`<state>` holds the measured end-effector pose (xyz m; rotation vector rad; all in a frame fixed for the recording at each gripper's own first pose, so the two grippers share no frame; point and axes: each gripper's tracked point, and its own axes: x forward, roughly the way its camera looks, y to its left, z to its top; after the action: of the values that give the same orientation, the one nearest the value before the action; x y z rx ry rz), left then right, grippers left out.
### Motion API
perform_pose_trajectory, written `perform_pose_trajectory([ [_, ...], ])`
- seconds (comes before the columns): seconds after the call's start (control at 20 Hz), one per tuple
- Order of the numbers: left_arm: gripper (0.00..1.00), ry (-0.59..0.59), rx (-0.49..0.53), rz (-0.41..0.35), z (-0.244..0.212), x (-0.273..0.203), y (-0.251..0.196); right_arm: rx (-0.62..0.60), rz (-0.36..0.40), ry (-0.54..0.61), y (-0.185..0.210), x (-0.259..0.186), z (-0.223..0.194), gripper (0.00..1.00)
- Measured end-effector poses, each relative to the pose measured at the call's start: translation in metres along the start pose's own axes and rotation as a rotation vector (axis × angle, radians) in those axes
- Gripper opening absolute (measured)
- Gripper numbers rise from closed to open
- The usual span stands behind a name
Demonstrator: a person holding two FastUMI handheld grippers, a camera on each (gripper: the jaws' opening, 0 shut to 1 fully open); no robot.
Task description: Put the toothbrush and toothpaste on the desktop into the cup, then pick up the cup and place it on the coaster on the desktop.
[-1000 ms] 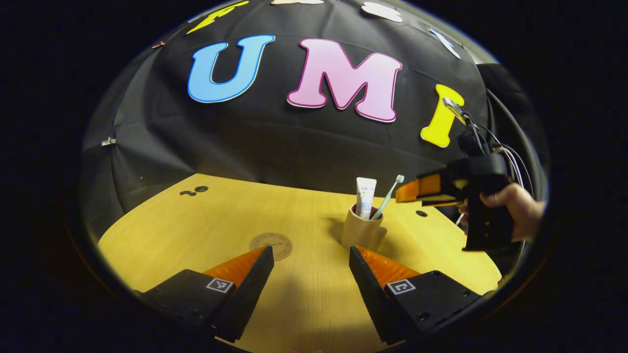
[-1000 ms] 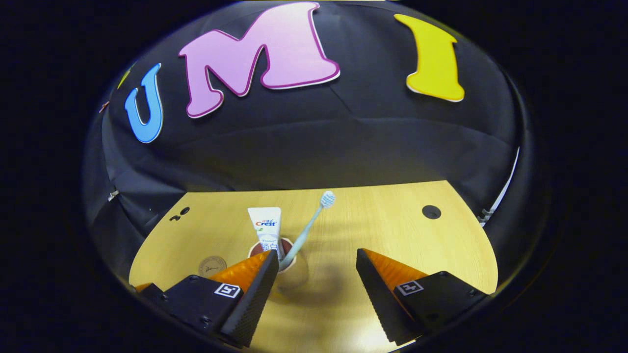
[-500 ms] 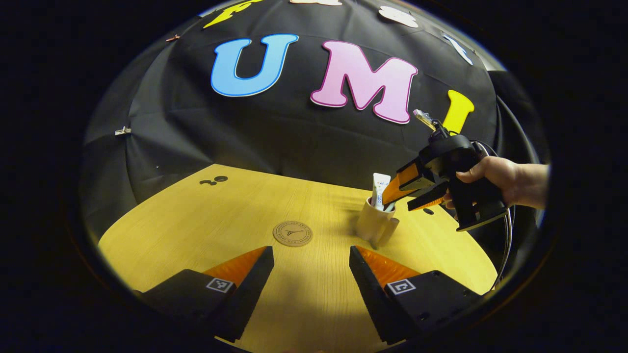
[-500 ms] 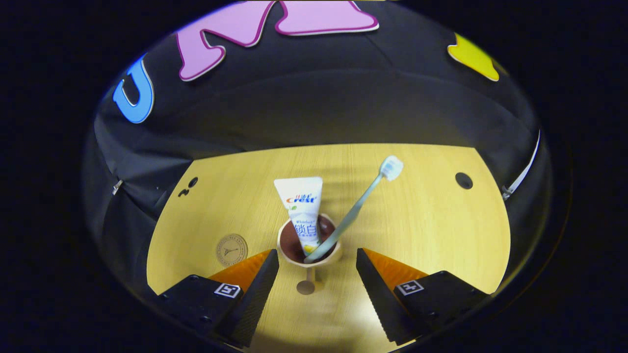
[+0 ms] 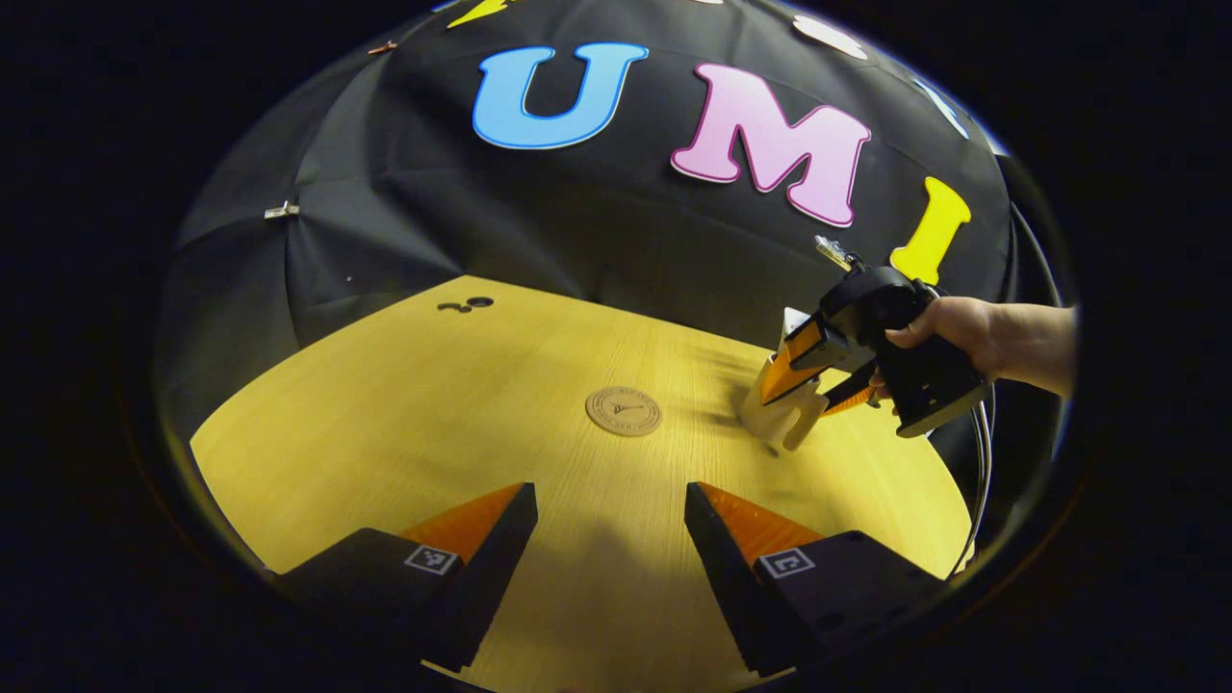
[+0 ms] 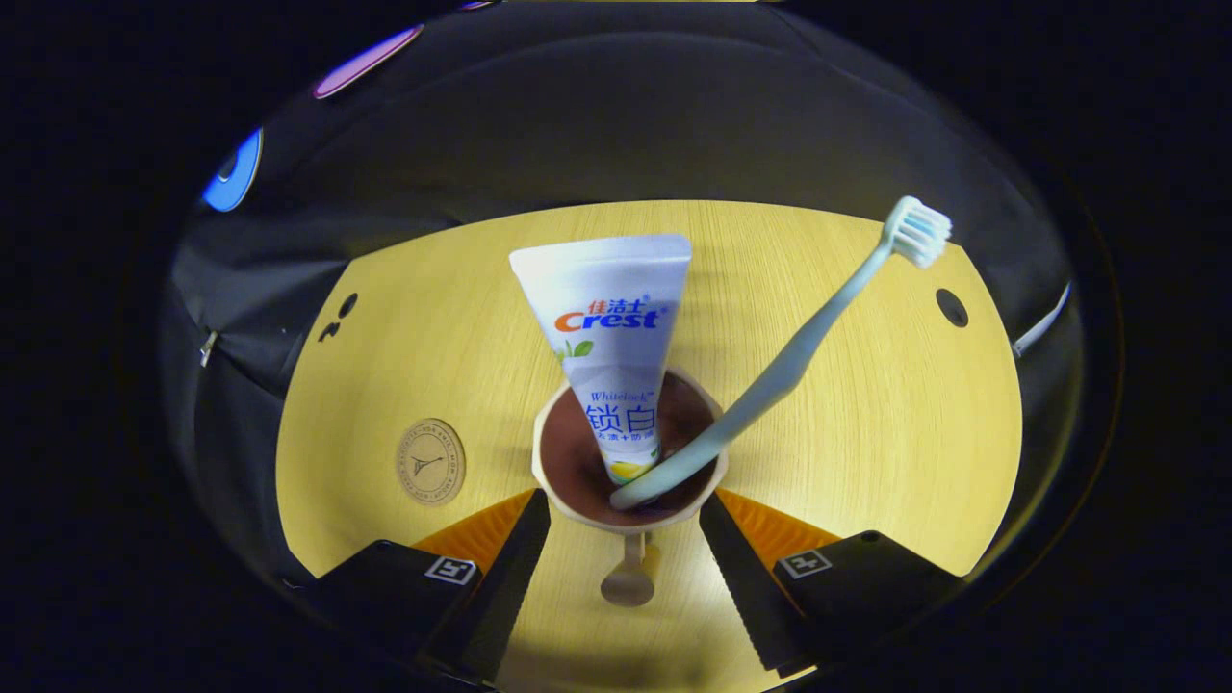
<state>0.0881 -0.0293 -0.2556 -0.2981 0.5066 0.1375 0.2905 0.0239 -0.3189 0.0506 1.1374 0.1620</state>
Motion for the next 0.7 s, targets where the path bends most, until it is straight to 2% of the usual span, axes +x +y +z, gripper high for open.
perform_pose_trajectory([
  [0.3, 0.96, 0.009, -0.013, 0.007, -0.003, 0.003, 0.005, 0.054, -0.004, 0.076, -0.006, 0.016, -0.006, 0.95],
  [0.5, 0.96, 0.017, -0.033, 0.009, -0.001, 0.005, 0.008, 0.05, -0.012, 0.108, -0.009, 0.025, -0.012, 0.84],
  [0.65, 0.96, 0.008, -0.076, 0.006, 0.007, 0.005, 0.007, 0.055, -0.012, 0.125, -0.009, 0.027, -0.015, 0.8],
  [0.7, 0.96, 0.001, -0.08, 0.011, 0.01, 0.005, 0.009, 0.055, -0.009, 0.14, -0.008, 0.028, -0.019, 0.74],
])
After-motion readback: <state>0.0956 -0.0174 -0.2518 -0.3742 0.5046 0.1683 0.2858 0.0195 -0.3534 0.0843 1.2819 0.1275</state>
